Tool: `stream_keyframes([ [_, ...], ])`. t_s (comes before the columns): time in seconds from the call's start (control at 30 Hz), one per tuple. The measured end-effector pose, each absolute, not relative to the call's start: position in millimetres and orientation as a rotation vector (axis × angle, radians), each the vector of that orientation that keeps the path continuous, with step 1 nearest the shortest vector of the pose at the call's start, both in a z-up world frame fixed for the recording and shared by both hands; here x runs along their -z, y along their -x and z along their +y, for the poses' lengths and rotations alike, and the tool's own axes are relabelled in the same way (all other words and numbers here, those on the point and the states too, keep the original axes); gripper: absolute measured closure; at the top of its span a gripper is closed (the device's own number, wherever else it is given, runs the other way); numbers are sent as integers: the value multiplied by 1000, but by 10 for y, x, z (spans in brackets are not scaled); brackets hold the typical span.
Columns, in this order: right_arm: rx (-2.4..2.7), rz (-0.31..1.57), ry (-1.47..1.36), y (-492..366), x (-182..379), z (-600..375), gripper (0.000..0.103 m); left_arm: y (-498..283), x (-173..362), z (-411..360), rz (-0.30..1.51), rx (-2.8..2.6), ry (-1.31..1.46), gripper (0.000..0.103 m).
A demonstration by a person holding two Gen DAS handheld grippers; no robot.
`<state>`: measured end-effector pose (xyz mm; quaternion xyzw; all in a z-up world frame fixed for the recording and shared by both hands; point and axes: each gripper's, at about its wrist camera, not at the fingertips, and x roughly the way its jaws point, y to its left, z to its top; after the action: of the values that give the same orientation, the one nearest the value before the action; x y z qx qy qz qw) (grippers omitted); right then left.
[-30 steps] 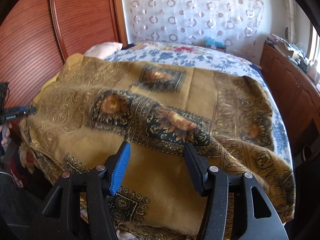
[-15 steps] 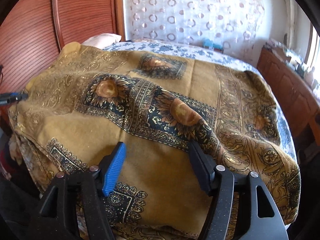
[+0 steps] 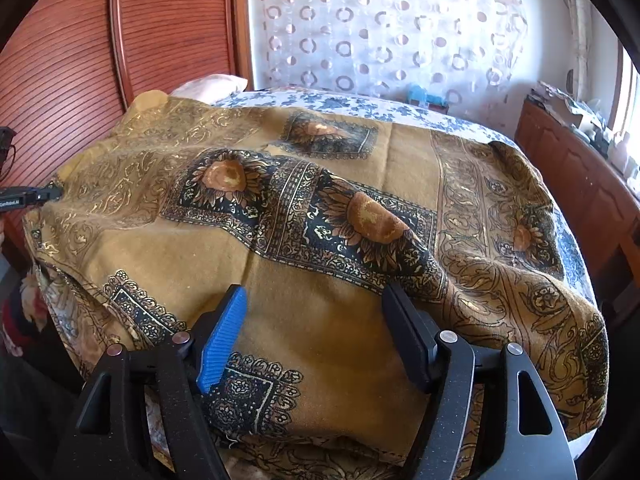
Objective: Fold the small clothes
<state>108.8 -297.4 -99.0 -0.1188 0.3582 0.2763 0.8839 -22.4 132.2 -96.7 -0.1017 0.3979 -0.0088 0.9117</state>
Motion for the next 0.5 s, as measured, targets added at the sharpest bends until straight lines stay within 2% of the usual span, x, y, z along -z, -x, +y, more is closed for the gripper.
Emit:
stream_keyframes([
  [0.23, -582, 781, 167, -1121, 893, -3120, 31, 122, 360, 1071, 667, 120, 206, 101],
  [0.5, -492, 754, 138, -1059, 655, -3612, 31, -397, -253, 420, 565, 297, 135, 101],
])
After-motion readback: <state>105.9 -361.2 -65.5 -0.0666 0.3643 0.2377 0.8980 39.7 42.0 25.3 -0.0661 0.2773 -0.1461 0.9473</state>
